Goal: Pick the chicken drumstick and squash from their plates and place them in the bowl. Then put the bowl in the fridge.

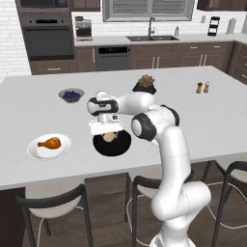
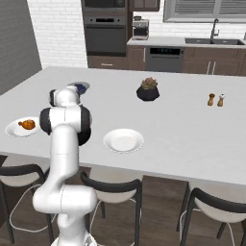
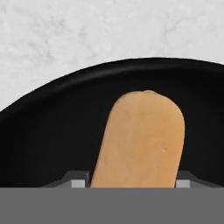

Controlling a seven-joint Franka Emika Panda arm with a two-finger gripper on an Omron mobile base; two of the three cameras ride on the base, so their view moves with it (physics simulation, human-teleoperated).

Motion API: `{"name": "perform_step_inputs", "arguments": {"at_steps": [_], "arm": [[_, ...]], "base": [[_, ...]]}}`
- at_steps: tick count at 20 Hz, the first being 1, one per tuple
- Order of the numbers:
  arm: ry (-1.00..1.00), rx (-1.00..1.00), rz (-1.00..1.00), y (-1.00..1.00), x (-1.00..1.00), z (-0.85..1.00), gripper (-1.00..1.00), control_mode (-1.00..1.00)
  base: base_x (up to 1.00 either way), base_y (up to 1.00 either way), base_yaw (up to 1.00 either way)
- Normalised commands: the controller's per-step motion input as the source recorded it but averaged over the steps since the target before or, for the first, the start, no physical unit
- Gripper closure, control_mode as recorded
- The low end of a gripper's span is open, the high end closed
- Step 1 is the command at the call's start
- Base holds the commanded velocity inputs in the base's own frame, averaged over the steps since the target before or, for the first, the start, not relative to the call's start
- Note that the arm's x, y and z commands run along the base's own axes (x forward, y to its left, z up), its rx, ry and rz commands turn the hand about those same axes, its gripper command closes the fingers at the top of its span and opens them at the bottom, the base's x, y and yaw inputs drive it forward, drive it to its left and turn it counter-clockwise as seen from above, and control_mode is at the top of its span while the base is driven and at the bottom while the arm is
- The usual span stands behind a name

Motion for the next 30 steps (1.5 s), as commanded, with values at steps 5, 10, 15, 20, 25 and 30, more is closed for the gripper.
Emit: {"name": "perform_step_inputs", "arguments": {"at_steps": [5, 10, 15, 20, 25, 30], "arm": [[0.00, 0.00, 0.01, 0.00, -0.45, -0.06, -1.00, -1.00], [-0.13, 0.00, 0.00, 0.00, -0.71, -0.02, -1.00, -1.00], [-0.19, 0.03, 0.00, -0.01, -0.46, 0.10, -1.00, -1.00], [0.00, 0.13, 0.00, 0.00, -0.13, 0.77, -1.00, -1.00], [-0.03, 0.12, 0.00, 0.02, -0.46, 0.70, -1.00, -1.00], [-0.14, 0.01, 0.04, 0.52, -0.11, 0.28, -1.00, -1.00]], "base": [[0.00, 0.00, 0.00], [0.00, 0.00, 0.00], [0.00, 0.00, 0.00], [0.00, 0.00, 0.00], [0.00, 0.00, 0.00], [0.00, 0.00, 0.00]]}}
